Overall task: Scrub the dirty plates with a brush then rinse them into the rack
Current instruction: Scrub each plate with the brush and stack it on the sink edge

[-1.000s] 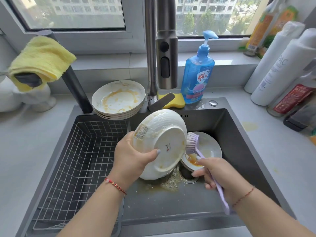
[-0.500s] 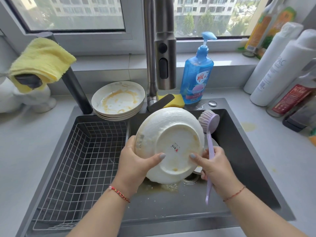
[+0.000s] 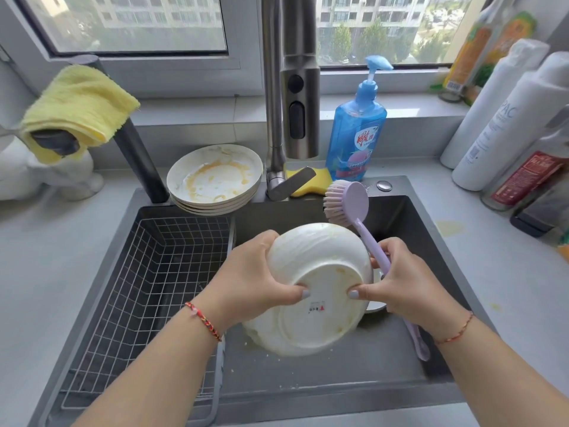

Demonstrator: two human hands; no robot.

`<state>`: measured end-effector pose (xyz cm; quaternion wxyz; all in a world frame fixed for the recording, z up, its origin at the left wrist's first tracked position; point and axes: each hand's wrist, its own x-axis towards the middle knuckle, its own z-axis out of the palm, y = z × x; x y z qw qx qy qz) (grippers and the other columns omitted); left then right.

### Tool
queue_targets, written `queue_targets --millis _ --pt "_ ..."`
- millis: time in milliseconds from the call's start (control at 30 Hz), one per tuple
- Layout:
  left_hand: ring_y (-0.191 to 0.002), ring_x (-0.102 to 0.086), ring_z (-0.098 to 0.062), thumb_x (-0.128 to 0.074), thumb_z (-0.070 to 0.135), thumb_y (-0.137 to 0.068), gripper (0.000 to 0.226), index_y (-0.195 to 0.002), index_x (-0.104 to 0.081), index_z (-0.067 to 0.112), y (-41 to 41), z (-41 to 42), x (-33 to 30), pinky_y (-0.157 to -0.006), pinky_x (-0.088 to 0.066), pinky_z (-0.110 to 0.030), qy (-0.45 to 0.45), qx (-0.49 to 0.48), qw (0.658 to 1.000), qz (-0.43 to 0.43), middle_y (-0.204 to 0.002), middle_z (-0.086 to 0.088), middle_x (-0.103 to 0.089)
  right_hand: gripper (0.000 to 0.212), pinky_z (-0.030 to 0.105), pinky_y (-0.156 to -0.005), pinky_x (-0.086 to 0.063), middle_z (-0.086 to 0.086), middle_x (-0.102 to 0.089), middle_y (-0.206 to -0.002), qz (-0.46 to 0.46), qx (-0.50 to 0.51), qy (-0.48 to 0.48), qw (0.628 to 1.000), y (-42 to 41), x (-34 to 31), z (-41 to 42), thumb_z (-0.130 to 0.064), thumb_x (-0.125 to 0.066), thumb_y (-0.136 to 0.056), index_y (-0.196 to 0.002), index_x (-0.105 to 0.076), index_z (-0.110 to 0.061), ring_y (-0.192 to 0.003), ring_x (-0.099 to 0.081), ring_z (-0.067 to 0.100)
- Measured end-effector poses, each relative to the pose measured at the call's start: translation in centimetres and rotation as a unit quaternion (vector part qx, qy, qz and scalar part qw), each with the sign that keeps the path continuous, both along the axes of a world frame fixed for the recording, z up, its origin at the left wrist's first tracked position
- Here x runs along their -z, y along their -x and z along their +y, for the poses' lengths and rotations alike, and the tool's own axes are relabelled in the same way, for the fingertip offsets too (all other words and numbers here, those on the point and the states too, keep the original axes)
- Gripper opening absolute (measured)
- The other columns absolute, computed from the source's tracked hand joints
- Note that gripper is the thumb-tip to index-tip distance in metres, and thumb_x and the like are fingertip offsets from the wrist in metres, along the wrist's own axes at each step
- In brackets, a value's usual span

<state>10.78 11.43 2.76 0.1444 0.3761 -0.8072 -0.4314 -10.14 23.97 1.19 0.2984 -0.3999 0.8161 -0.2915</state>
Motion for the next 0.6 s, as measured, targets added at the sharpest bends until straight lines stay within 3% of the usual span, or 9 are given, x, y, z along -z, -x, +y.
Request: queue_targets --millis 100,200,267,400,500,600 --pt "-0.073 -0.062 -0.006 -0.091 0.026 -0.060 0.041 -0.085 -0.059 0.022 0.2 0.5 0.0 -0.067 -0.053 -0.029 0.012 0.013 1.000 -0.011 -0.079 0.007 -0.064 0.065 0.033 -0.065 -0.054 -0.007 -0.056 -0.096 0.035 -0.007 0.001 0.999 -0.2 0.0 0.0 -0.034 -0.090 -0.058 -0.103 -0.044 -0.024 -0.081 -0.057 0.014" --pt "-0.071 -0.063 -0.007 -0.092 0.019 -0.059 0.039 -0.084 -0.062 0.017 0.1 0.7 0.9 -0.067 -0.054 -0.030 0.001 -0.033 0.999 0.014 -0.078 0.005 -0.065 0.053 0.025 -0.045 -0.050 -0.010 -0.061 -0.099 -0.019 0.030 0.048 0.998 -0.2 0.0 0.0 -0.027 -0.083 -0.071 -0.112 -0.048 -0.025 -0.061 -0.061 0.009" --pt "-0.072 -0.064 -0.009 -0.092 0.018 -0.059 0.039 -0.085 -0.063 0.015 -0.1 0.7 1.4 -0.065 -0.054 -0.030 -0.002 -0.078 0.997 0.025 -0.079 0.002 -0.066 0.040 0.022 -0.040 -0.046 -0.004 -0.066 -0.098 -0.045 0.081 0.064 0.994 0.0 0.2 0.1 -0.023 -0.073 -0.083 -0.117 -0.053 -0.023 -0.048 -0.057 0.007" --pt "-0.079 -0.066 -0.011 -0.092 0.012 -0.061 0.041 -0.088 -0.062 0.020 -0.8 0.5 1.9 -0.066 -0.057 -0.026 -0.012 -0.148 0.988 0.051 -0.083 0.003 -0.067 0.028 0.022 -0.037 -0.041 0.002 -0.072 -0.077 -0.098 0.132 0.012 0.986 -0.3 1.4 1.3 -0.019 -0.054 -0.096 -0.124 -0.059 -0.019 -0.034 -0.048 0.010" --pt "-0.080 -0.066 -0.010 -0.092 0.013 -0.061 0.041 -0.087 -0.061 0.022 -0.8 0.8 1.8 -0.068 -0.058 -0.029 -0.002 -0.151 0.987 0.054 -0.082 0.005 -0.067 0.029 0.023 -0.041 -0.040 0.000 -0.065 -0.061 -0.138 0.123 -0.013 0.983 -1.8 1.6 1.7 -0.019 -0.045 -0.099 -0.120 -0.064 -0.025 -0.035 -0.043 0.017" --pt "-0.078 -0.064 -0.010 -0.091 0.018 -0.061 0.039 -0.086 -0.061 0.017 -0.4 1.0 2.1 -0.068 -0.055 -0.029 0.025 -0.147 0.988 0.031 -0.080 0.004 -0.066 0.032 0.030 -0.044 -0.042 0.005 -0.048 -0.058 -0.137 0.102 0.032 0.985 -3.1 0.0 1.3 -0.017 -0.043 -0.100 -0.106 -0.066 -0.038 -0.038 -0.040 0.018"
